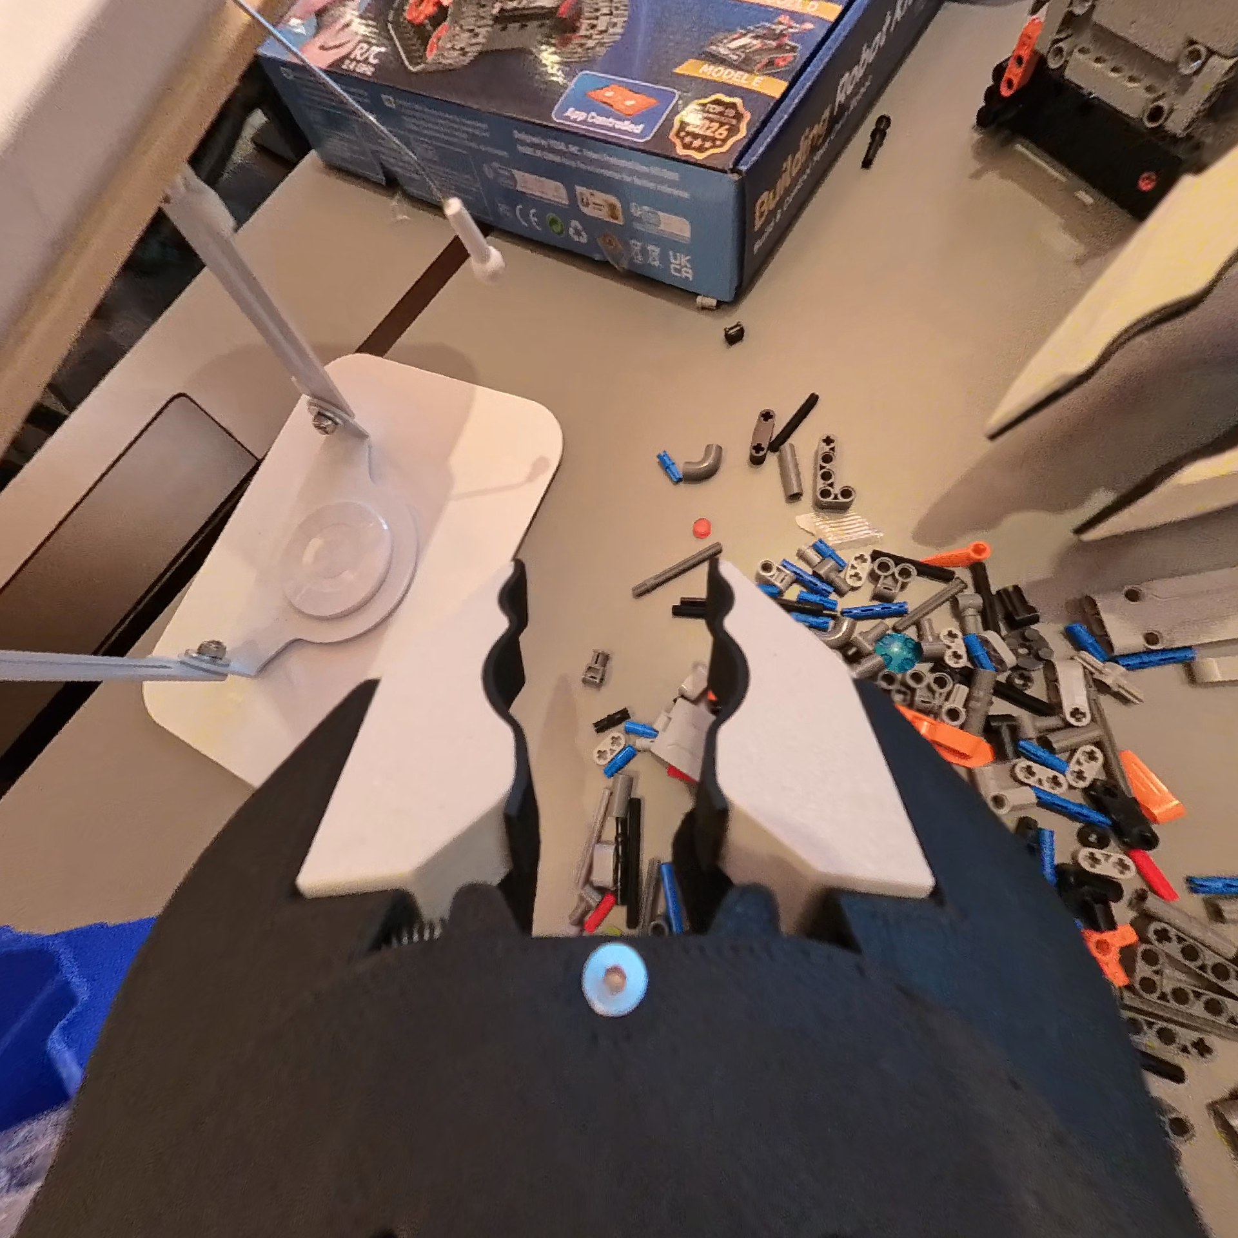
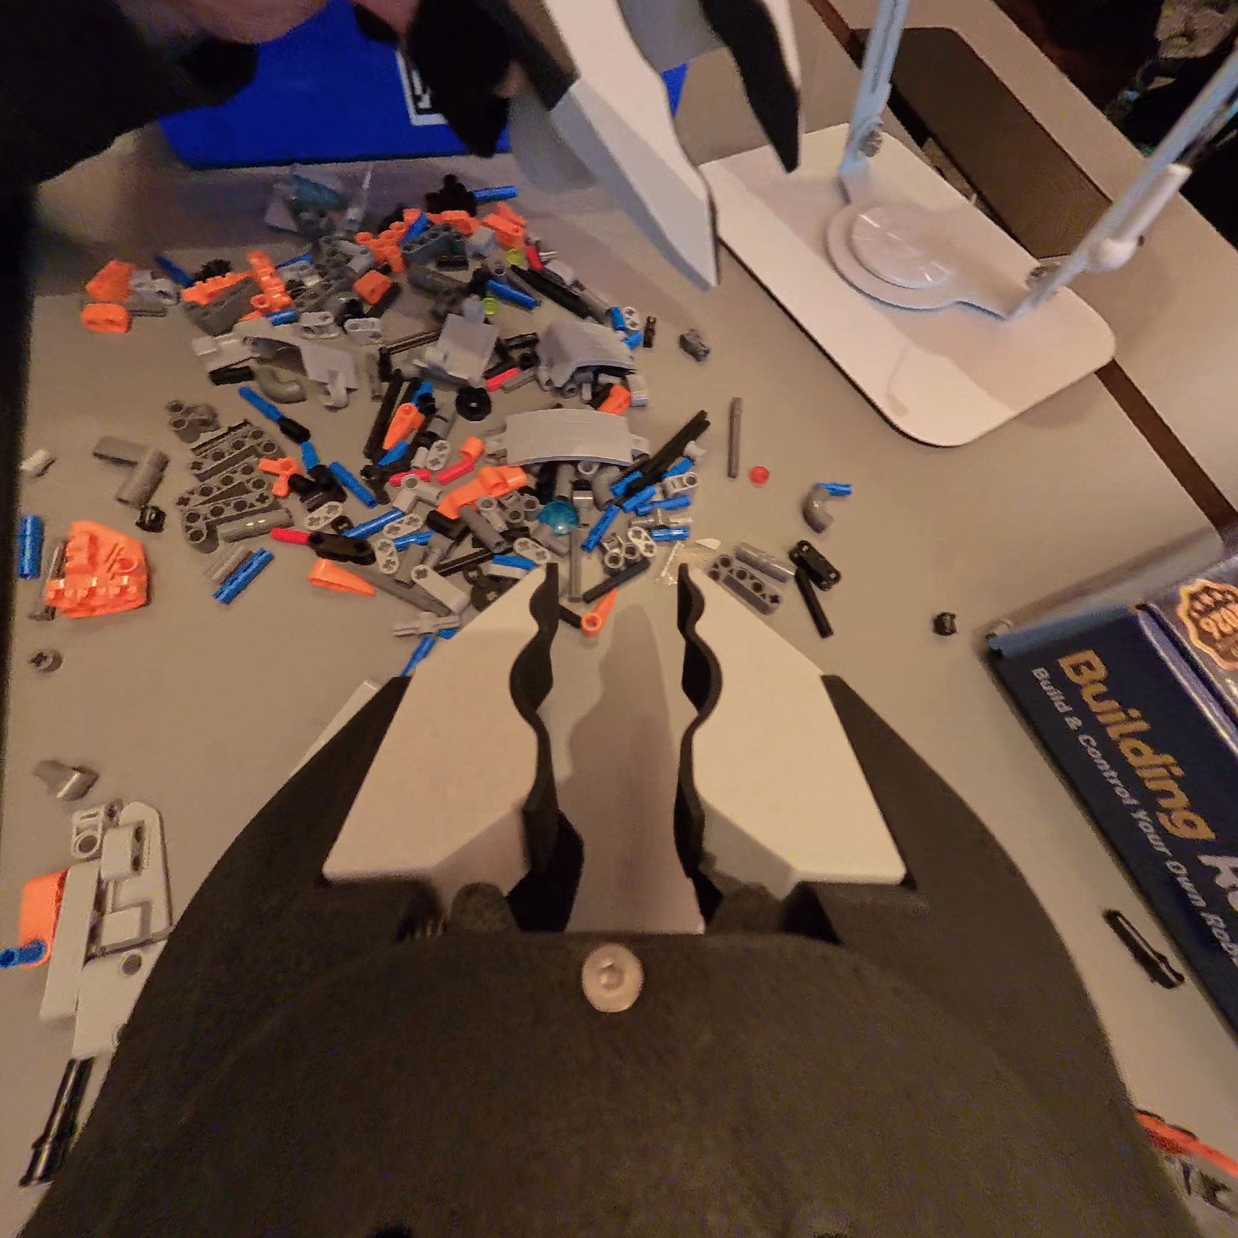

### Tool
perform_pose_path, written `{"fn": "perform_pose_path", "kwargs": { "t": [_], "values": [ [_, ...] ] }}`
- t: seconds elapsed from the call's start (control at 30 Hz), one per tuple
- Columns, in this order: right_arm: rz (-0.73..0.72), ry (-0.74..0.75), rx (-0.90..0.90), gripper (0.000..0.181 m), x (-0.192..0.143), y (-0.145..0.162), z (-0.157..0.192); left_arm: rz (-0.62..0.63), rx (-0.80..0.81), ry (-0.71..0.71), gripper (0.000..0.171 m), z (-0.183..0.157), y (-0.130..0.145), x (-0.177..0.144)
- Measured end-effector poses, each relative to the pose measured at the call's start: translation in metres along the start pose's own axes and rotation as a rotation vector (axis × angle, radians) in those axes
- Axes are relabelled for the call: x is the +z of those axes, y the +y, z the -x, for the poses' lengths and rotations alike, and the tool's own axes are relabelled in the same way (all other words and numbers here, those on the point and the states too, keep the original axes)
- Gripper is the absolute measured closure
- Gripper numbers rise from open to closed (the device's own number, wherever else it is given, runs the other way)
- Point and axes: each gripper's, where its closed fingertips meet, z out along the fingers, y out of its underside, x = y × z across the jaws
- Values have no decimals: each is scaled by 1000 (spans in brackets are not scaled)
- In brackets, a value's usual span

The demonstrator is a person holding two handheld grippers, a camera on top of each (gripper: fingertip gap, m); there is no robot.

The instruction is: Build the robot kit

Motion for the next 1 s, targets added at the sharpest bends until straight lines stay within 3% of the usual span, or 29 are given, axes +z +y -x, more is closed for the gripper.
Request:
{"fn": "perform_pose_path", "kwargs": {
  "t": [0.2, 0.37, 0.63, 1.0],
  "values": [
    [0, -82, -32, 155, 16, -10, 29, -39, 6, -32, 122, 5, -10, -11],
    [105, -106, -84, 158, 50, -12, 53, -35, 17, -33, 122, 2, -10, -10],
    [190, -116, -62, 162, 73, -3, 55, -27, 42, -33, 124, -3, -11, -7],
    [191, -99, -85, 174, 70, -2, 55, -11, 48, -24, 124, -7, -8, -1]
  ]
}}
